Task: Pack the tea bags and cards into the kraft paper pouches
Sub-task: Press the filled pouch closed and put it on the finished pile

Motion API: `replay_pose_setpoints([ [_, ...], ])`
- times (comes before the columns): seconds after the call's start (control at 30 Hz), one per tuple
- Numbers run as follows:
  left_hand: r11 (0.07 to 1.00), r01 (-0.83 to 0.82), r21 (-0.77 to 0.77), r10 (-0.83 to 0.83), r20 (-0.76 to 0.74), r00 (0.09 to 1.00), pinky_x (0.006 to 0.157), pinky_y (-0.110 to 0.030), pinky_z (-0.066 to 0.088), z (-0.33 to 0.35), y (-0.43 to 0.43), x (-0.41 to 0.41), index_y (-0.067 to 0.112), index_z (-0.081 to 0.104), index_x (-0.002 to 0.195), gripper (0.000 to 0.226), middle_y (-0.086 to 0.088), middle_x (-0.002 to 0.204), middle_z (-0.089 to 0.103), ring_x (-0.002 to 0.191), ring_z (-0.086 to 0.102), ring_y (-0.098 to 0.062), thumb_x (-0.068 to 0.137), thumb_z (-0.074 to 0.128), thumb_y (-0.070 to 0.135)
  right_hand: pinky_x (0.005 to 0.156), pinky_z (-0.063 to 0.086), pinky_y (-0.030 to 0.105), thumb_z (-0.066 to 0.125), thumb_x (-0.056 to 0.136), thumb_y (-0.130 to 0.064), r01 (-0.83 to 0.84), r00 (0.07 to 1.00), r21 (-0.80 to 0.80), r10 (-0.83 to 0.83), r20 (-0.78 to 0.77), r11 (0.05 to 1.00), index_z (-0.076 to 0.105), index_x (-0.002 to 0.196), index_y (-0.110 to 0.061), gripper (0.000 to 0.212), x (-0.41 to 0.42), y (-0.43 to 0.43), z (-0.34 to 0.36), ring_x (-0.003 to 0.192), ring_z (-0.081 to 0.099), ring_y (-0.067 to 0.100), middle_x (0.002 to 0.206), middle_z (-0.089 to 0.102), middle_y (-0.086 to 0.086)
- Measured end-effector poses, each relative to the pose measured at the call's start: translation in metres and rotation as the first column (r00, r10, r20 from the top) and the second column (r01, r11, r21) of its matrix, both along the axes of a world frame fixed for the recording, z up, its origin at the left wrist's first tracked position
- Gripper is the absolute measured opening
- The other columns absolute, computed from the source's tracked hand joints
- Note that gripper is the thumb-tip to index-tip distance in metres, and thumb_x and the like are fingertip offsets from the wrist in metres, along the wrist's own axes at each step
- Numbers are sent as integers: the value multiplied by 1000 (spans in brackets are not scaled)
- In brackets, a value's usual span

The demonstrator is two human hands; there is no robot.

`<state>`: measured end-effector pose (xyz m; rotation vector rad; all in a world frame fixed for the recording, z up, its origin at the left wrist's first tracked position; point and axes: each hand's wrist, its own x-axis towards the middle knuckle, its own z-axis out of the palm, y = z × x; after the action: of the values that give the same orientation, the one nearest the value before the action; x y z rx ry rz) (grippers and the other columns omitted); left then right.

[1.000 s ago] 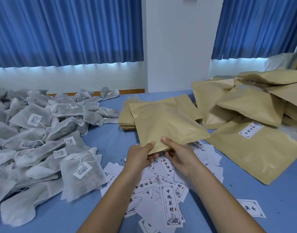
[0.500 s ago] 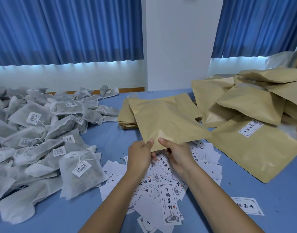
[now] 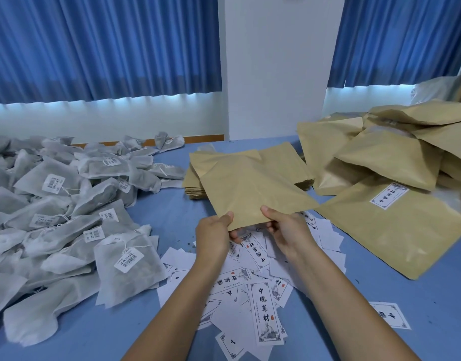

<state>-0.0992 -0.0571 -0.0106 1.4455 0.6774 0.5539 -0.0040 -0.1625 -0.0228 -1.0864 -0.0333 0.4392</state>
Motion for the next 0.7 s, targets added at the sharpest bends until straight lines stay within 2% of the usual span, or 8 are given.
replay_pose_setpoints([
  [0.1,999,25,21,-24,-19,1000,33,-15,29,0,-3,2,6,54,56,39,0,35,50,26,42,-9,95,53,13,43,38,16,68,80,5,32,999,-42,-32,11,999,62,80,-9,16,2,0,-1,48,46,9,63,62,-2],
  [0.23,1000,-3,8,3,-3,1000,34,-15,31,1,2,2,5,53,59,36,1,34,49,28,46,-11,95,53,12,46,40,18,65,84,3,-37,998,-5,37,-45,999,61,85,-6,9,3,-3,0,52,47,11,68,60,3],
  [0.3,1000,-9,14,9,-2,1000,34,-14,32,1,4,1,4,53,61,35,2,34,48,29,47,-11,95,53,12,45,39,18,64,84,4,-19,999,-16,18,-30,1000,61,83,-6,10,6,-5,1,52,46,12,70,59,4],
  [0.4,998,22,51,-22,3,1000,33,-11,31,2,0,0,8,52,53,42,4,33,51,28,45,-7,94,52,10,46,37,18,64,83,6,22,1000,-50,-21,7,999,61,81,-7,13,9,-7,1,52,45,12,72,59,4],
  [0.47,998,31,58,-31,2,1000,33,-10,31,1,-2,0,9,51,51,44,3,34,52,28,44,-6,94,51,9,50,39,20,63,85,4,10,1000,-43,-11,-24,999,61,82,-7,12,10,-6,0,56,47,13,74,60,5],
  [0.53,1000,9,26,-9,1,1000,33,-14,31,1,2,1,4,53,57,37,2,34,51,27,46,-8,94,51,9,56,42,22,62,88,-1,24,996,-14,-25,-87,1000,60,85,-8,8,13,-7,-2,60,49,15,76,60,5],
  [0.63,1000,5,-17,-5,-5,1000,32,-15,27,-1,8,1,-3,58,72,25,-2,36,48,26,46,-13,93,53,9,48,37,21,62,88,0,96,991,-31,-99,-86,995,59,83,-8,9,19,-13,-3,57,44,14,80,59,4],
  [0.7,1000,16,-25,-17,-13,1000,32,-14,27,-3,10,1,-3,58,69,25,-4,37,49,28,46,-14,91,54,9,42,36,19,62,87,2,122,992,-68,-124,-31,990,58,81,-8,12,20,-14,-4,54,44,14,77,58,5],
])
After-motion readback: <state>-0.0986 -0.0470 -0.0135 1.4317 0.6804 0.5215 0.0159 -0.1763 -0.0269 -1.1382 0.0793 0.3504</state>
